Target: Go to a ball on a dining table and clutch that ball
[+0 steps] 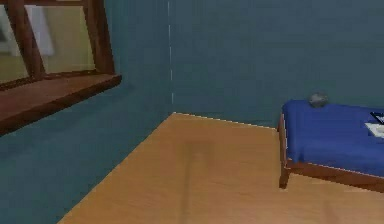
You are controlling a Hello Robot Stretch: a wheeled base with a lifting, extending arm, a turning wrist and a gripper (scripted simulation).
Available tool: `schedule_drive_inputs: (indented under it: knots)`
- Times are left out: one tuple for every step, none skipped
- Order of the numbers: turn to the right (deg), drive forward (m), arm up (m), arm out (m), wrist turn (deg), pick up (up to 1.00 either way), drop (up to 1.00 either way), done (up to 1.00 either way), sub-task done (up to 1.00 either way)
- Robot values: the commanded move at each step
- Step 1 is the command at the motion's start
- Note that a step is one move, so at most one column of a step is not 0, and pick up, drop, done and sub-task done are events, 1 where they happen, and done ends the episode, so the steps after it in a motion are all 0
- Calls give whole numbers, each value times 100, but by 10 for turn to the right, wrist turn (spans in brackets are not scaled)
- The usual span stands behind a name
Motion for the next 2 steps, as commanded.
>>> schedule_drive_inputs:
  knots:
    - [270, 0, 0, 0, 0, 0, 0, 0, 0]
    - [0, 65, 0, 0, 0, 0, 0, 0, 0]
